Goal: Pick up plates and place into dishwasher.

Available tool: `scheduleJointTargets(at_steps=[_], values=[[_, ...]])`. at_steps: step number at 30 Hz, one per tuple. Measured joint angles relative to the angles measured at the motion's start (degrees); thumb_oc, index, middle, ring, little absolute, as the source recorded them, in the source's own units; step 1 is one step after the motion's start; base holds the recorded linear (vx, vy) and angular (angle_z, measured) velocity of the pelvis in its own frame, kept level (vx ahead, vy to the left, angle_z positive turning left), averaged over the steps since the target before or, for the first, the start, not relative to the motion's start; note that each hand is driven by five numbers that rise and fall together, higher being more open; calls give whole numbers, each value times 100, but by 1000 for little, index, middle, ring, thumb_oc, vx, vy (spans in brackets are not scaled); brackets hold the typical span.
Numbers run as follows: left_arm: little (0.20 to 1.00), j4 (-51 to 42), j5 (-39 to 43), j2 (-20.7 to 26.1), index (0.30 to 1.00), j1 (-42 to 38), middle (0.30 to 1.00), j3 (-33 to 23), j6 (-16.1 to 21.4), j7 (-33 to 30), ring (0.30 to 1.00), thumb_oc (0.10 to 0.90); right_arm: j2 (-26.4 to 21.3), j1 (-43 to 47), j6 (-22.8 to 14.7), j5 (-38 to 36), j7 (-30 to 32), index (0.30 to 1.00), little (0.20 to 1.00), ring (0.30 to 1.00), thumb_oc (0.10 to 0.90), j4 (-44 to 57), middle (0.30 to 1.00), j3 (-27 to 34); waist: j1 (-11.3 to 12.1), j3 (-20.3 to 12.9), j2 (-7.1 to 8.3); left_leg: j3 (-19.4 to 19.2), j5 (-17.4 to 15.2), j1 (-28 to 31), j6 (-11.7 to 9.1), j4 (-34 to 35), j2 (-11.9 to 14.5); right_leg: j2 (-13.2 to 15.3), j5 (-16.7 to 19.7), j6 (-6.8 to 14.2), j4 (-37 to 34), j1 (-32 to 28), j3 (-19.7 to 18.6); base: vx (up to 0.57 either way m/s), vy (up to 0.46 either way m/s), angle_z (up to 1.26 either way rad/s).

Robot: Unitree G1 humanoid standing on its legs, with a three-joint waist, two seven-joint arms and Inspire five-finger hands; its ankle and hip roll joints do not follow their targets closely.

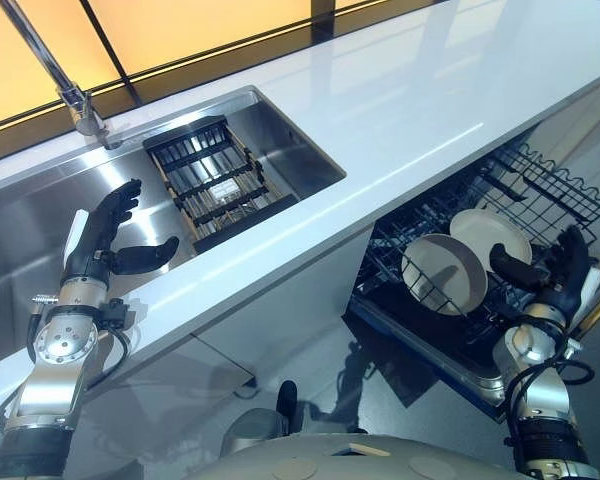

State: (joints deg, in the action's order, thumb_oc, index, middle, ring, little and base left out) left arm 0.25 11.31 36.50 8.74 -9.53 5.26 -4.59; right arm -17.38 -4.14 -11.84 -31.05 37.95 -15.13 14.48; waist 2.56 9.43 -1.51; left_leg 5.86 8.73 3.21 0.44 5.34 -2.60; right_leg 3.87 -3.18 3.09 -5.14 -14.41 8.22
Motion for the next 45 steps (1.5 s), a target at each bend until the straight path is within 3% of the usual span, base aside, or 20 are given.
scheduleJointTargets(at_steps=[2, 5, 14, 22, 26, 30, 34, 38, 45], values=[[900, 0, 0, 0, 900, -1, 900, 0, 0, 0, 900, 800, 154, -6, -213, -650, 73, 900, 900, 900, 800, -368, 900, 104, -31, -15, -8, -17, -20, 8, -27, 1, 11, -5, 0, 0, 0, -2, -11, -8, -12, -6], [900, 0, 0, 3, 900, -14, 900, 7, -3, -5, 900, 800, 274, -35, -294, -1052, 171, 900, 900, 900, 800, -709, 900, 38, -66, -42, -44, -20, -26, 7, -37, 2, 37, -27, 4, -7, 0, -1, -11, 0, 0, 0], [900, 0, 0, 3, 900, -56, 900, 19, -3, -20, 900, 800, 295, -15, -514, -1617, -534, 900, 900, 900, 800, -1576, 900, -349, 36, -246, -243, 27, -24, 2, -59, 4, 49, -47, 4, -9, -1, -11, 33, 30, -5, 2], [900, 1, 0, 17, 900, -56, 900, 27, -14, -22, 900, 800, 263, 87, -623, -1892, -999, 900, 900, 900, 800, -2255, 900, -521, 216, -275, -282, 167, 18, -34, -59, 4, 22, -49, 2, -11, -1, -53, 189, 33, 13, 11], [900, 2, -2, 18, 900, -56, 900, 33, -34, -34, 900, 800, 154, 114, -652, -2611, -1630, 900, 900, 900, 800, -2467, 900, -512, 247, -277, -285, 218, 52, -91, -48, 4, 17, -52, 3, -12, 0, -30, 256, 17, 32, 11], [900, 4, -2, 20, 900, -47, 900, 71, -37, -35, 900, 800, -40, 149, -447, -3529, -2632, 900, 900, 900, 800, -2881, 900, -493, 257, -276, -317, 340, 92, -123, -65, 4, -22, -50, 3, -12, -1, -39, 375, 23, 43, 11], [900, 4, -1, 20, 900, -49, 900, 115, -37, -42, 900, 800, -229, 143, -269, -3995, -3299, 900, 900, 900, 800, -2974, 900, -488, 250, -263, -354, 414, 116, -183, -59, 4, -32, -50, 3, -11, -1, 2, 436, 24, 49, 6], [900, 5, -1, 19, 900, -51, 900, 363, -35, -128, 900, 800, -276, 170, -244, -4364, -3740, 900, 900, 900, 800, -2955, 900, -590, 318, -240, -460, 482, 128, -199, -64, 5, -30, -45, 3, -11, -2, 2, 497, 26, 50, 7], [900, 8, -1, 18, 900, -50, 900, 515, -30, -246, 900, 800, -353, 537, -246, -5508, -3979, 900, 900, 900, 800, -2719, 900, -923, 555, -151, -629, 494, 137, -200, -77, 3, -27, -43, 8, -19, -4, 11, 538, 63, 30, -1]])
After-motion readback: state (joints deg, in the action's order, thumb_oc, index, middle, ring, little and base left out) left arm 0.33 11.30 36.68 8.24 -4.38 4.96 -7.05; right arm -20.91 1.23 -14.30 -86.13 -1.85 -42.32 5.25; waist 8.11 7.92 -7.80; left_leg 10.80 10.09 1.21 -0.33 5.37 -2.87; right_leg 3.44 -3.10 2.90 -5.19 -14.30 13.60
